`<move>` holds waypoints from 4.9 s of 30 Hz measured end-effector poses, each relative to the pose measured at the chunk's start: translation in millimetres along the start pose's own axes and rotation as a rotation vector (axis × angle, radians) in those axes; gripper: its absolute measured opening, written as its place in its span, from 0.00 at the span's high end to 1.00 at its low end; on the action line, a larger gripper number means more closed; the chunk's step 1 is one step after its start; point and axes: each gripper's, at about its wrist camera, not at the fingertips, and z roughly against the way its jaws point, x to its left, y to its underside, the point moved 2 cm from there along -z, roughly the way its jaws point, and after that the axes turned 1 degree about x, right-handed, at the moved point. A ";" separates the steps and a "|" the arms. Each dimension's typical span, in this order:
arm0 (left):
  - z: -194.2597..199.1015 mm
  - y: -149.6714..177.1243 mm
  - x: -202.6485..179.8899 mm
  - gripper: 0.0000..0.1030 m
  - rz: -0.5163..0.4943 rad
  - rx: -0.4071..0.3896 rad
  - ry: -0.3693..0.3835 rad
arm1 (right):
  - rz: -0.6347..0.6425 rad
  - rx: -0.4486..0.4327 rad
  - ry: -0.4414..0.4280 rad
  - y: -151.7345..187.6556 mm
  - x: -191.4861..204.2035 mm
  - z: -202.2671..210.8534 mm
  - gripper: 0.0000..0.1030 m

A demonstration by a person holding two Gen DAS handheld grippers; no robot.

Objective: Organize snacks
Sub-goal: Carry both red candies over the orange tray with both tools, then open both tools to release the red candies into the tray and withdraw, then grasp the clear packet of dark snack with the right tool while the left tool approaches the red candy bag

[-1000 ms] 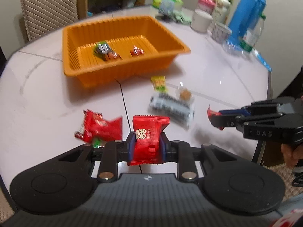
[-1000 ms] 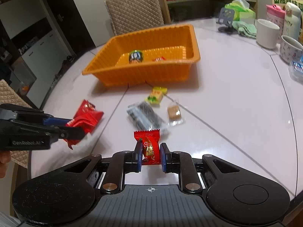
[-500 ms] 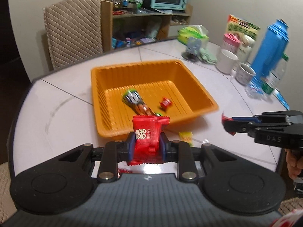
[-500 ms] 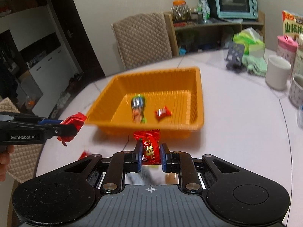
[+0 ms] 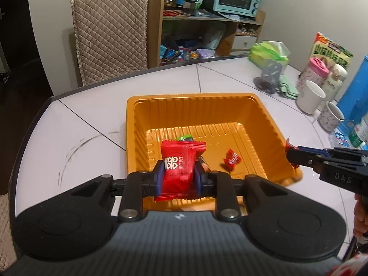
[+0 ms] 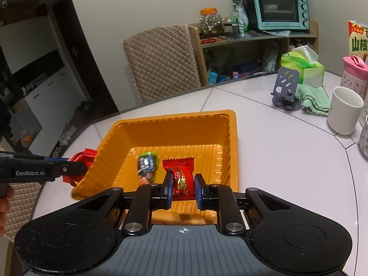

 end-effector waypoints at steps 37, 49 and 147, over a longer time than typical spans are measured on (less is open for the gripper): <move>-44.2 -7.8 7.4 0.68 0.022 0.063 -0.012 | 0.006 0.049 0.035 -8.0 -13.6 -39.0 0.81; -28.0 -4.4 5.7 0.56 0.032 0.042 0.004 | -0.013 -0.023 0.057 -10.2 -14.5 -25.1 0.39; 67.3 153.6 47.3 0.38 0.097 0.133 -0.047 | 0.260 0.225 -0.056 126.7 59.4 -15.9 0.44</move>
